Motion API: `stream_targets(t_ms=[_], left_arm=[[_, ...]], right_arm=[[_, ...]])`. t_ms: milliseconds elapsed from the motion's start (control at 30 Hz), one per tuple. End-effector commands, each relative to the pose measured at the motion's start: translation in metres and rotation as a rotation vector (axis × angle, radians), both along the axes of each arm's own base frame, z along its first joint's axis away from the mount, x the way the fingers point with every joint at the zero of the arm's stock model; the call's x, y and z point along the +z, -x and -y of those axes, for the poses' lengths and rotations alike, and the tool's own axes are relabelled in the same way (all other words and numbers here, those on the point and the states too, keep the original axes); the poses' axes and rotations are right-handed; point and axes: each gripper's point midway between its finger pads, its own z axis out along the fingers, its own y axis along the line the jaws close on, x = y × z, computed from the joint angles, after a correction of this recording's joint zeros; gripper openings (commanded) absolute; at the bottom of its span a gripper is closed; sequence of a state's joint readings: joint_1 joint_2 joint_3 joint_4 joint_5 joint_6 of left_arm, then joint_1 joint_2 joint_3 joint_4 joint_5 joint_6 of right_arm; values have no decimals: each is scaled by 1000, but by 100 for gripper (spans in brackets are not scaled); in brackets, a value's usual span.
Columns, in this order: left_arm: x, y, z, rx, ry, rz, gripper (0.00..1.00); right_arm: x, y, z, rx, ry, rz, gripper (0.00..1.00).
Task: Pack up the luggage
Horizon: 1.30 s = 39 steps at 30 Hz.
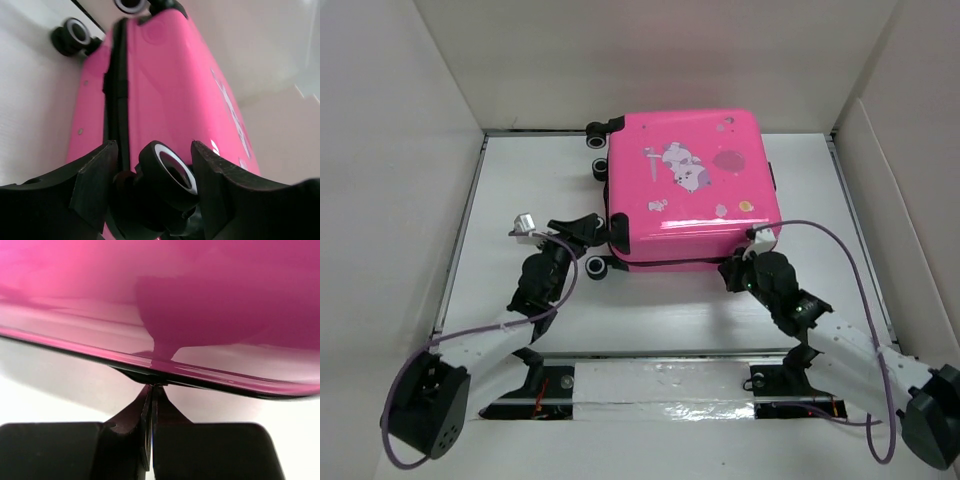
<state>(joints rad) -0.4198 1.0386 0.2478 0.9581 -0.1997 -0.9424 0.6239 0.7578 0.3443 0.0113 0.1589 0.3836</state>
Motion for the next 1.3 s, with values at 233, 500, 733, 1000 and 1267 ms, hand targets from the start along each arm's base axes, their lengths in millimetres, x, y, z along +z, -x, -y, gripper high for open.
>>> stream_targets(t_ms=[233,500,733,1000,1267], left_arm=[[-44,87,71,-369,-136,-112,0],[-2,91,120,-545,-194,-39,0],[10,109,173,-719,-239,-29,0],[29,80,191,-574,-312,-3,64],[60,-34,100,-235,-410,-88,80]], right_arm=[[71,23,-147,412,-227,153,0],[75,91,-246,688,-280,147,0],[78,71,-209,489,-331,191,0],[57,74,-109,286,-276,143,0],[69,71,-32,160,-282,195,0]])
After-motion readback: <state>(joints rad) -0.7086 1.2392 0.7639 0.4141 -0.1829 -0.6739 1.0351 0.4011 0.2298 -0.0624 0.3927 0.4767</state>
